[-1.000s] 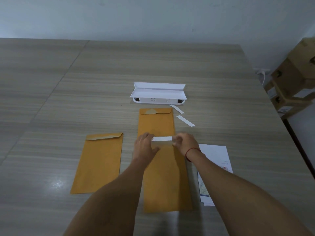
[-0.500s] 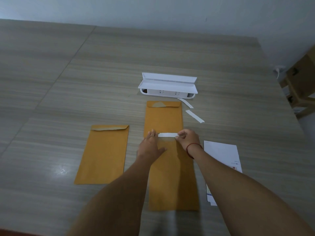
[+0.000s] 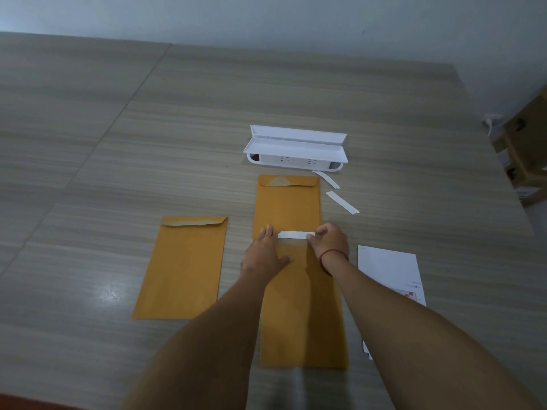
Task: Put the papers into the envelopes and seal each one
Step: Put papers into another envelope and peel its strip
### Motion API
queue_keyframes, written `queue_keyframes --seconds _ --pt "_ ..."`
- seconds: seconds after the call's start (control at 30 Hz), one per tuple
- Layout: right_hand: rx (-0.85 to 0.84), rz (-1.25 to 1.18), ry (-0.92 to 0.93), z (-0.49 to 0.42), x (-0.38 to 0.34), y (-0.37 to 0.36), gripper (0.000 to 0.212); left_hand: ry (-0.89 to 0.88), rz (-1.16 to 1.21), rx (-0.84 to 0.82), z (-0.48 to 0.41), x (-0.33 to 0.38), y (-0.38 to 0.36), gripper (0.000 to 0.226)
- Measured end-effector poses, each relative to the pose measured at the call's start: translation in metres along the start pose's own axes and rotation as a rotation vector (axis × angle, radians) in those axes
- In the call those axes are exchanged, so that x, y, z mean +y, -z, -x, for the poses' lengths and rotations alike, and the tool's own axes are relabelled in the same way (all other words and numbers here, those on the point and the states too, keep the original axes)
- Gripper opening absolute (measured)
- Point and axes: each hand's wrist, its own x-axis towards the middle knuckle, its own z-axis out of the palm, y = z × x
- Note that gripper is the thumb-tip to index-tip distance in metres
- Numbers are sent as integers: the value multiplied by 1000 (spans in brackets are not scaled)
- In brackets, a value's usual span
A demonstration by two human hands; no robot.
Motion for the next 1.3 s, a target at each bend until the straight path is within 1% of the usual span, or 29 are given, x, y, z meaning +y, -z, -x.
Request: queue_keyframes --seconds 0.1,0.2,0.37,0.43,0.5,0.57,0.67,0.73,0.77,0.8,0.9,0.93,0.97,1.07,1.13,1.23,1.3 --pt "-6 24 10 0 0 0 18 5 1 -4 0 1 1 89" --pt "-14 -1 -9 -1 -2 0 17 10 1 -11 -1 1 1 90" --pt "16 -68 31 -2 -3 0 7 12 -7 -28 -2 2 2 91" --pt "13 -106 66 0 -3 0 9 19 -1 -38 -4 0 1 92" --pt "-7 -117 82 2 -4 2 18 23 -5 -46 -4 -1 1 91" --pt "-61 -106 108 3 -4 6 22 17 -18 -49 -4 -1 2 91" --pt "-225 -53 218 6 -1 22 17 21 -20 -57 -3 0 5 94" --pt "-291 -71 235 7 2 36 14 27 -22 -63 -4 0 7 95" --pt "-283 -121 213 5 5 42 14 32 -26 -68 -3 0 8 94" --pt "-241 -196 169 3 8 49 15 30 -31 -71 -2 1 8 92" --pt "25 -453 -53 -13 18 62 21 15 -33 -63 -2 3 7 86" --pt "97 -516 -119 -18 20 64 22 16 -32 -57 -1 3 6 85" --pt "130 -547 -160 -22 21 65 25 19 -31 -42 -2 3 6 85" --pt "71 -462 -174 -30 23 65 35 14 -52 12 -1 6 7 81" --pt "41 -404 -155 -31 22 64 39 4 -59 46 1 6 6 84" --pt "-17 -265 -51 -24 18 63 38 -35 -48 75 3 9 5 91" --pt "-118 -132 61 -14 17 62 40 -56 -81 127 3 13 6 85"
